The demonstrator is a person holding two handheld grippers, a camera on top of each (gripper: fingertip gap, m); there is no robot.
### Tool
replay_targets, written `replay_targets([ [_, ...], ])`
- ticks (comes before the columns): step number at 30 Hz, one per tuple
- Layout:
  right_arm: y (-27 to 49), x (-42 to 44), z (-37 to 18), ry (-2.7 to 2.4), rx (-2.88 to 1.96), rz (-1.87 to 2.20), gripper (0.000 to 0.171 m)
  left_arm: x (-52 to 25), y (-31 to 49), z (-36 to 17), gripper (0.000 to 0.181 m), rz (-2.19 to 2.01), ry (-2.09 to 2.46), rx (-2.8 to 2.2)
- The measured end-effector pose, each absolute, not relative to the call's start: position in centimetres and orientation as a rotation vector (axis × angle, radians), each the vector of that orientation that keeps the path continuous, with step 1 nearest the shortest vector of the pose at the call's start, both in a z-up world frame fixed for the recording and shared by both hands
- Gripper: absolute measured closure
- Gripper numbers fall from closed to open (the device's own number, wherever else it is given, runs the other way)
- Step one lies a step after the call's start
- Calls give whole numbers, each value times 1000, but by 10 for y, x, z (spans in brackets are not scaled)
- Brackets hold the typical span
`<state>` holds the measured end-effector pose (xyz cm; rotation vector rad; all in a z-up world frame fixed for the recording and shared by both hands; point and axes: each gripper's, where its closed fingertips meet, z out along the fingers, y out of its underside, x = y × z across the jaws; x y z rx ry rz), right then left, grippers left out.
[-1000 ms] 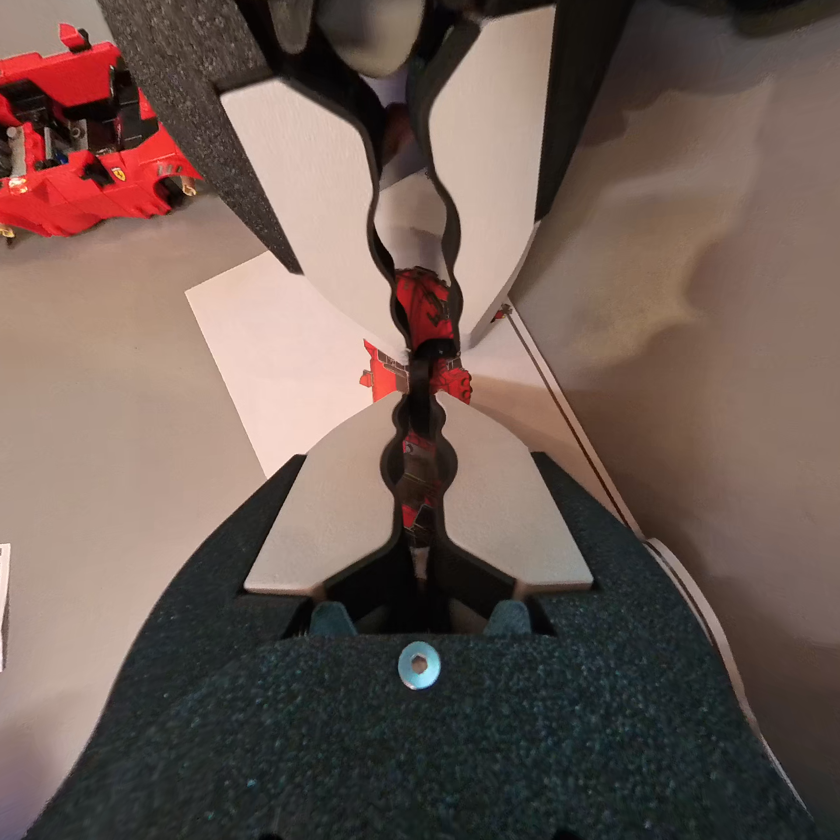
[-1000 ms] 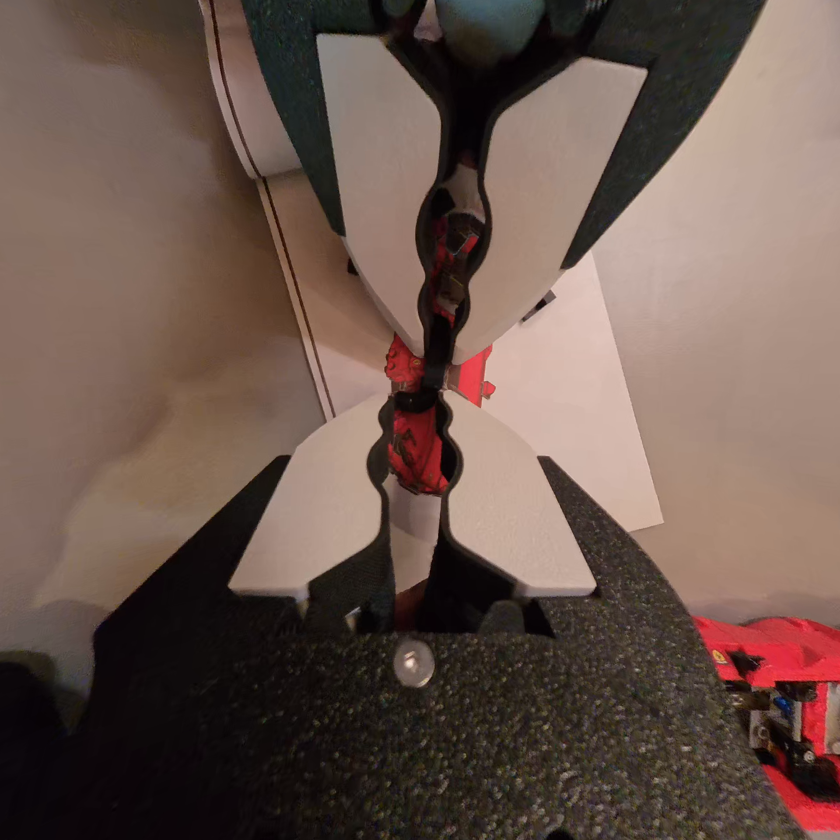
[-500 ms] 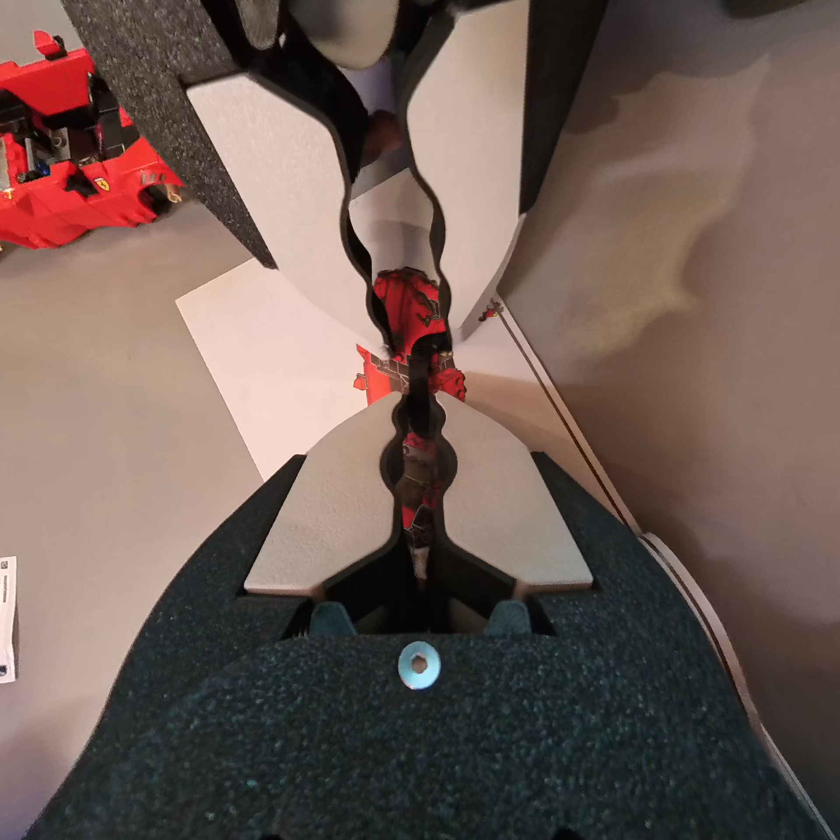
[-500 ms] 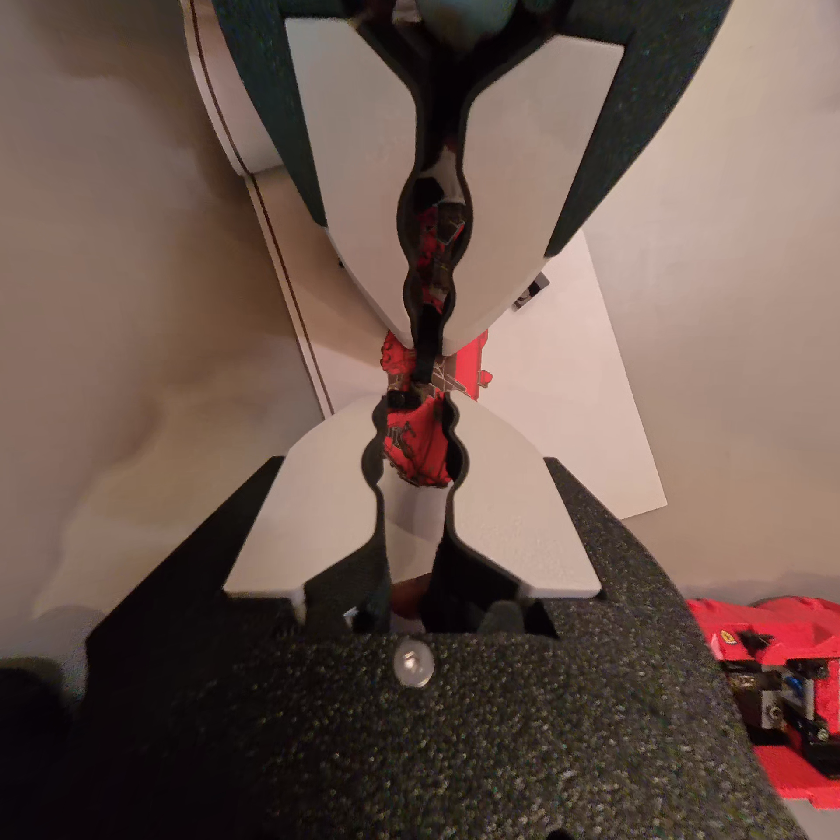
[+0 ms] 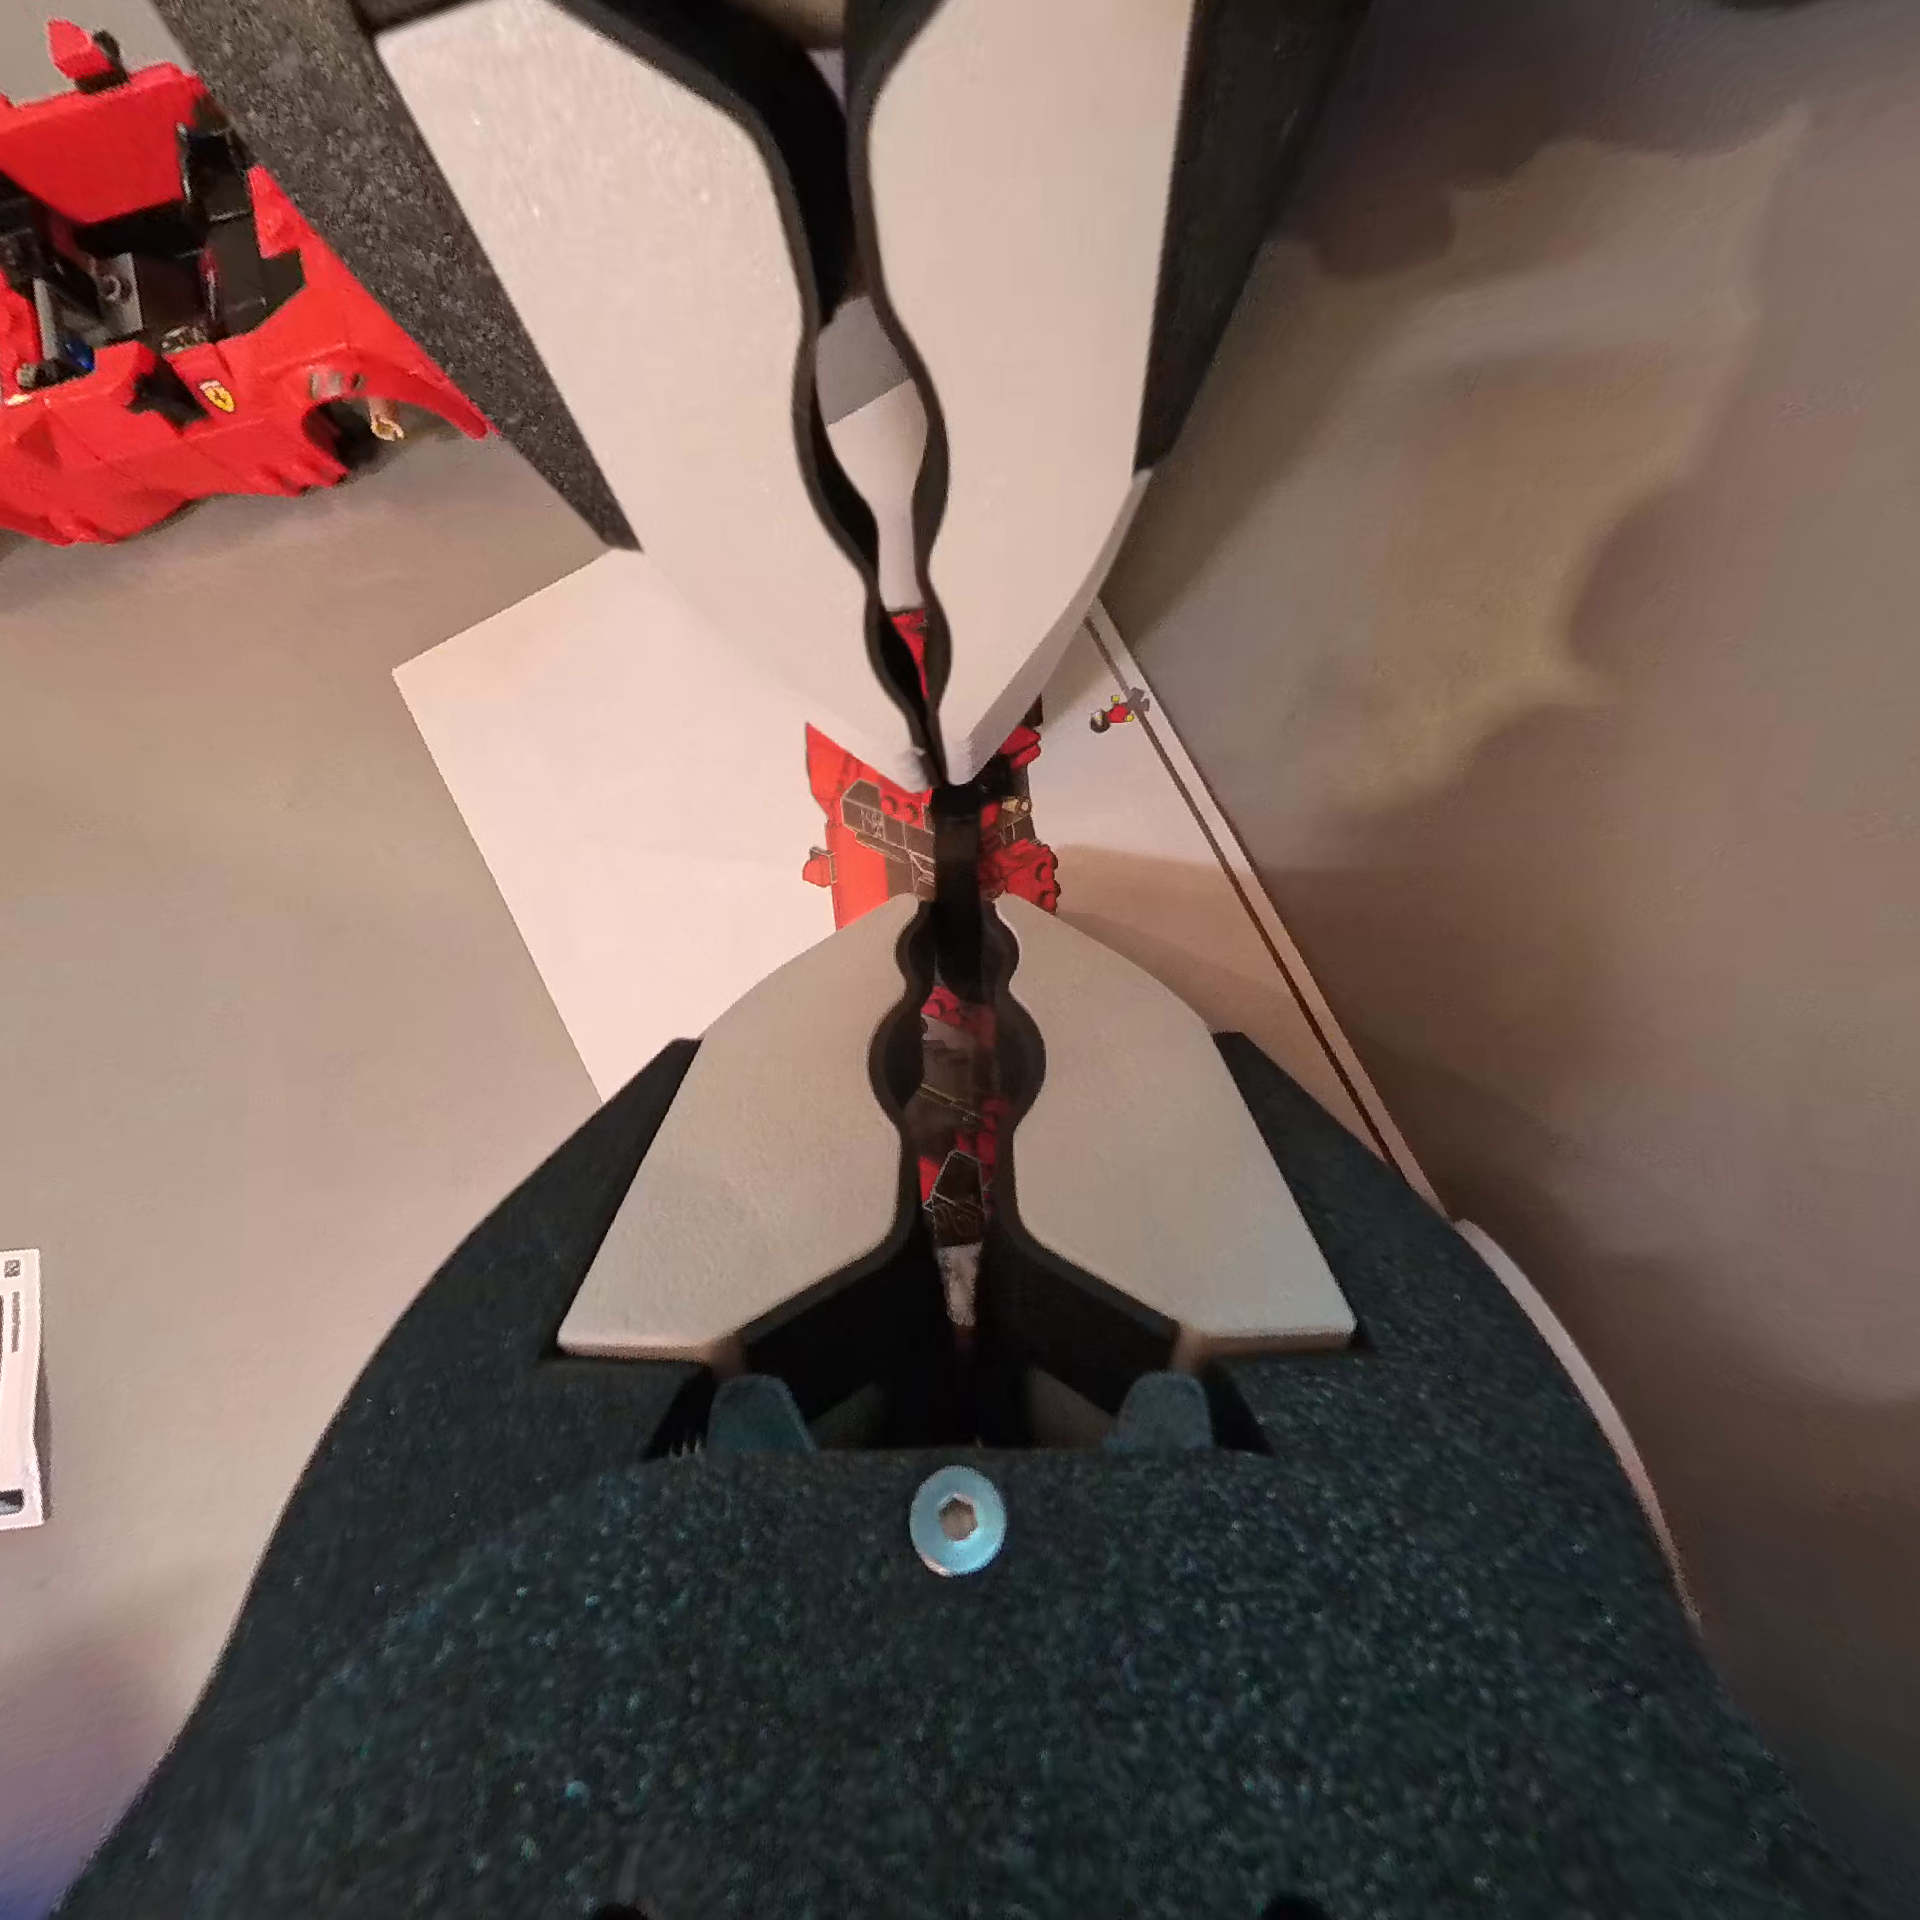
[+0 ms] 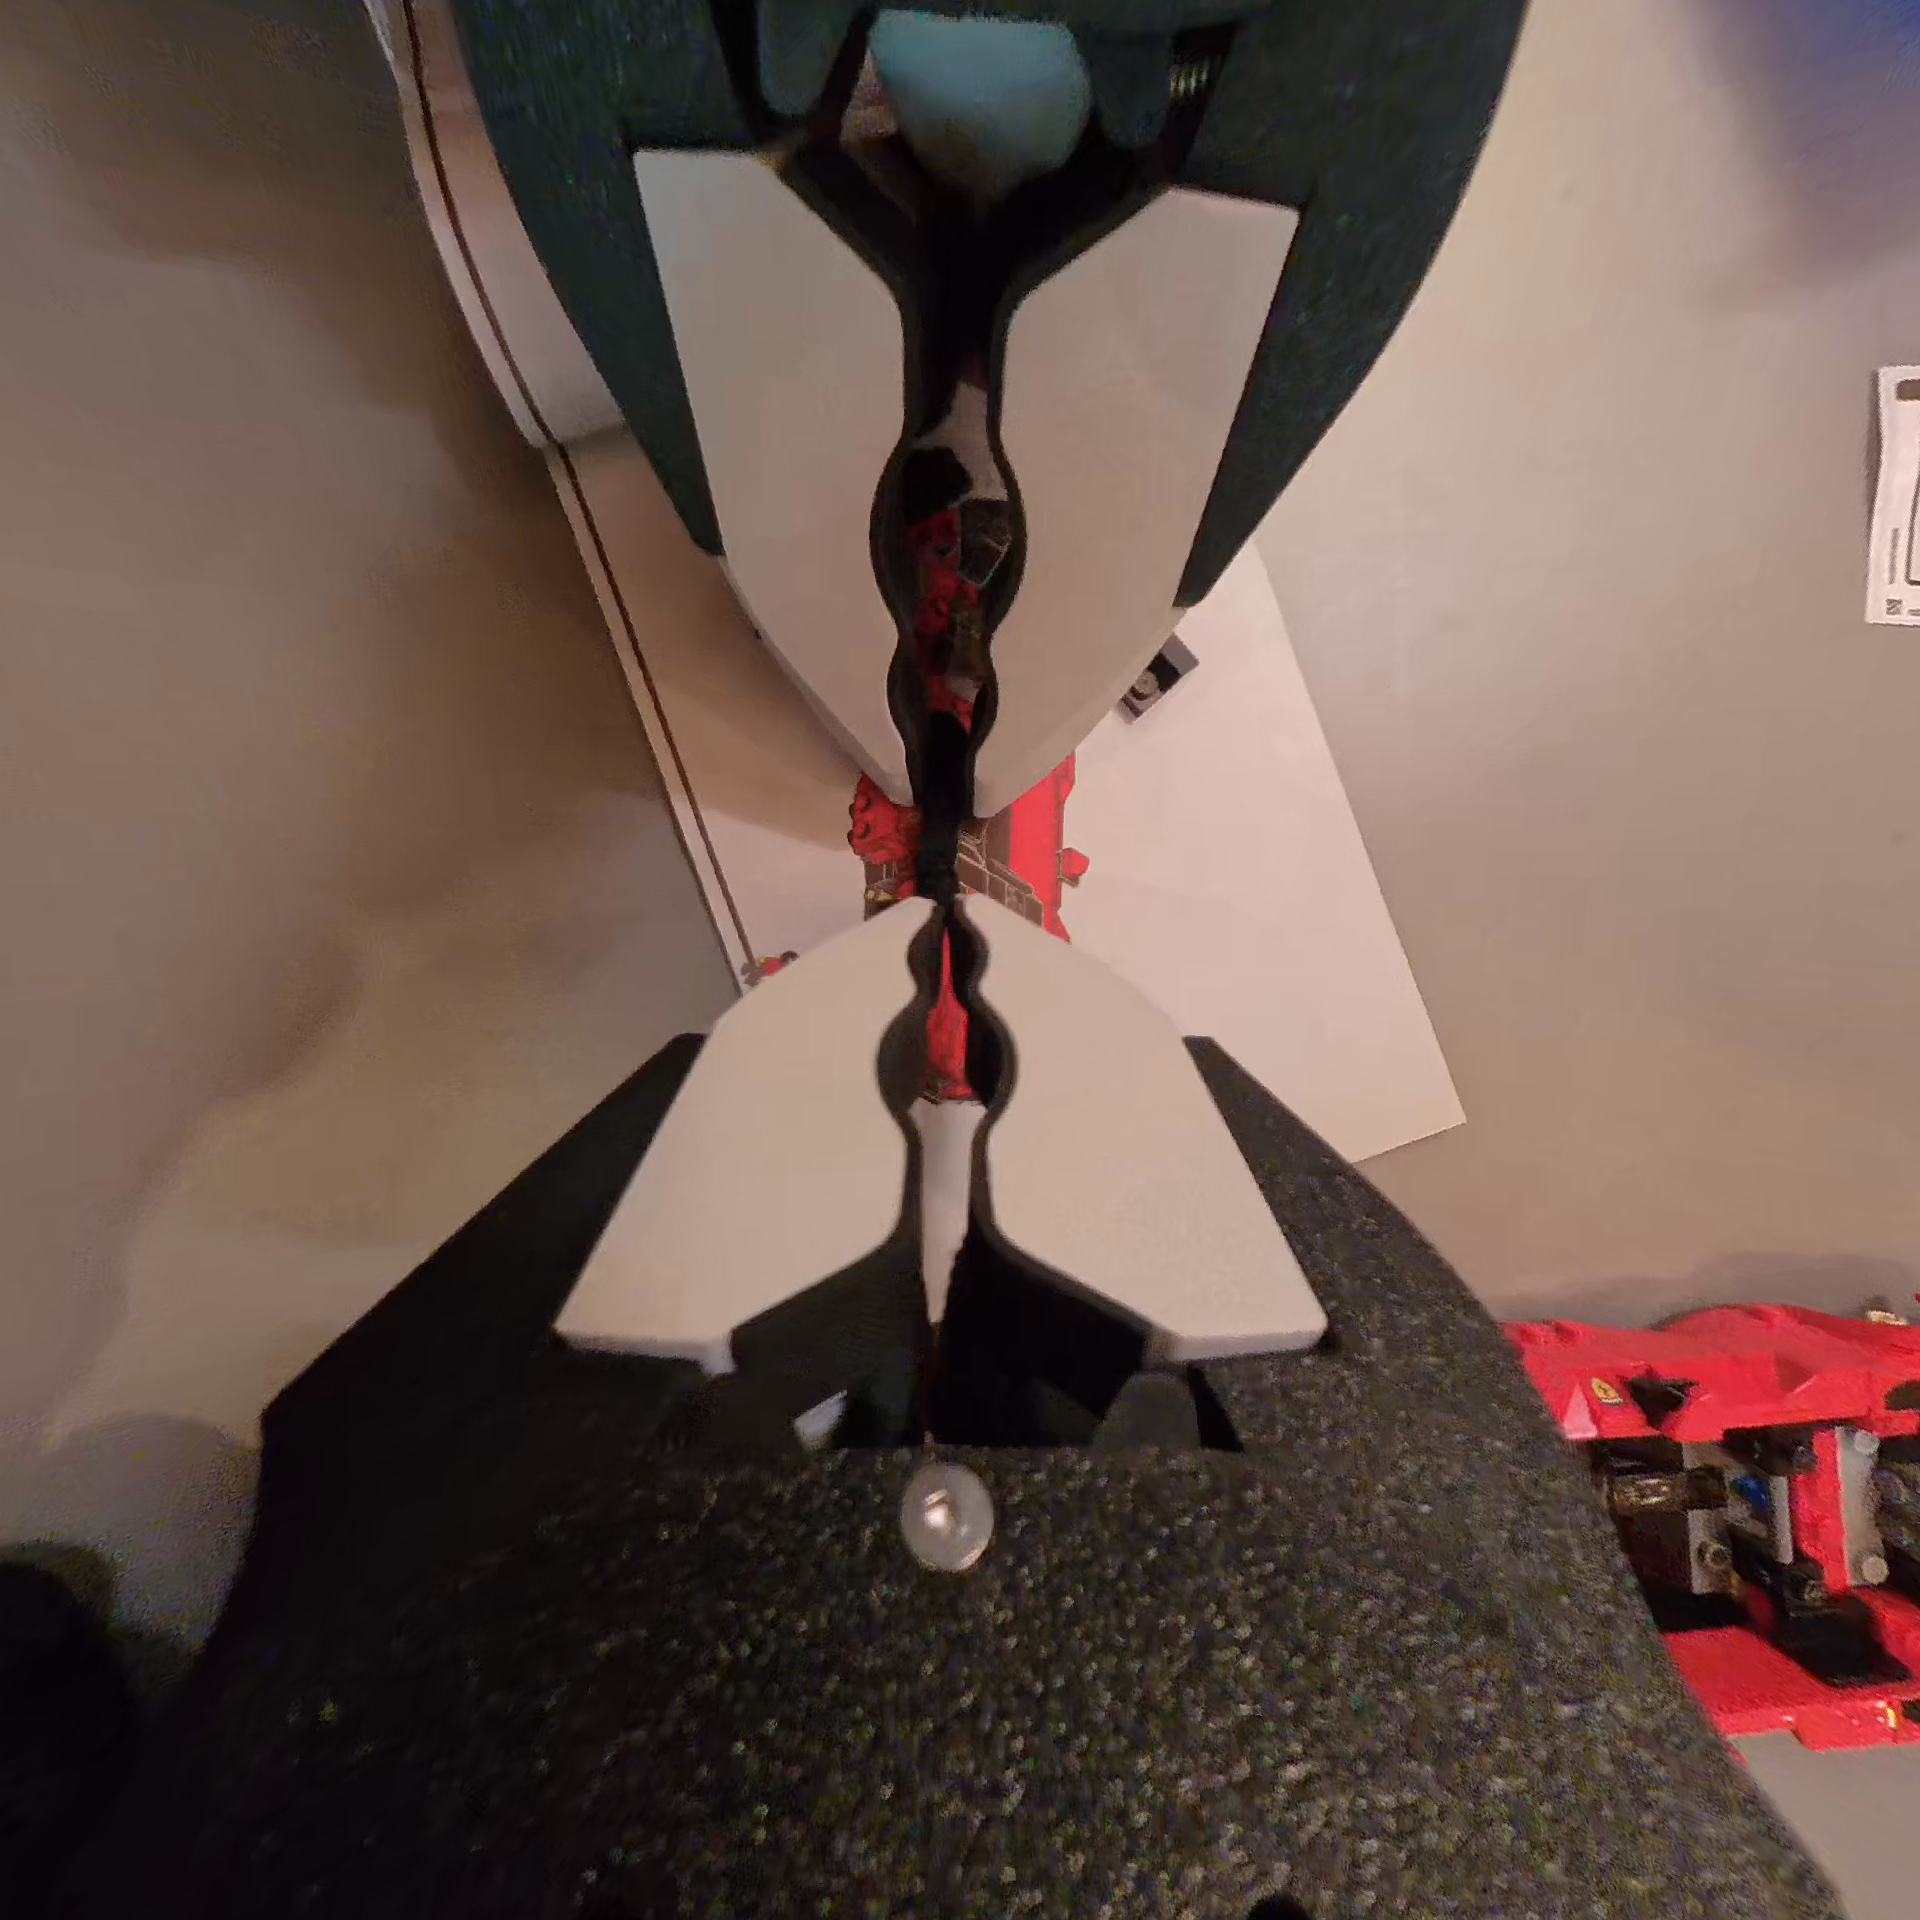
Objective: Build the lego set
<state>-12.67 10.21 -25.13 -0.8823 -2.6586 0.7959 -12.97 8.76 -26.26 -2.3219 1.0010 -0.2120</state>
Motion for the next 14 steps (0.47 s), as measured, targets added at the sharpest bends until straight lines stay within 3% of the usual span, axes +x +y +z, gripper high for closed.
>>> replay_targets([
  [14,100,-133,-252,-2614,-1025,871,171,-130,88,-264,173,-268,904,-2439],
])
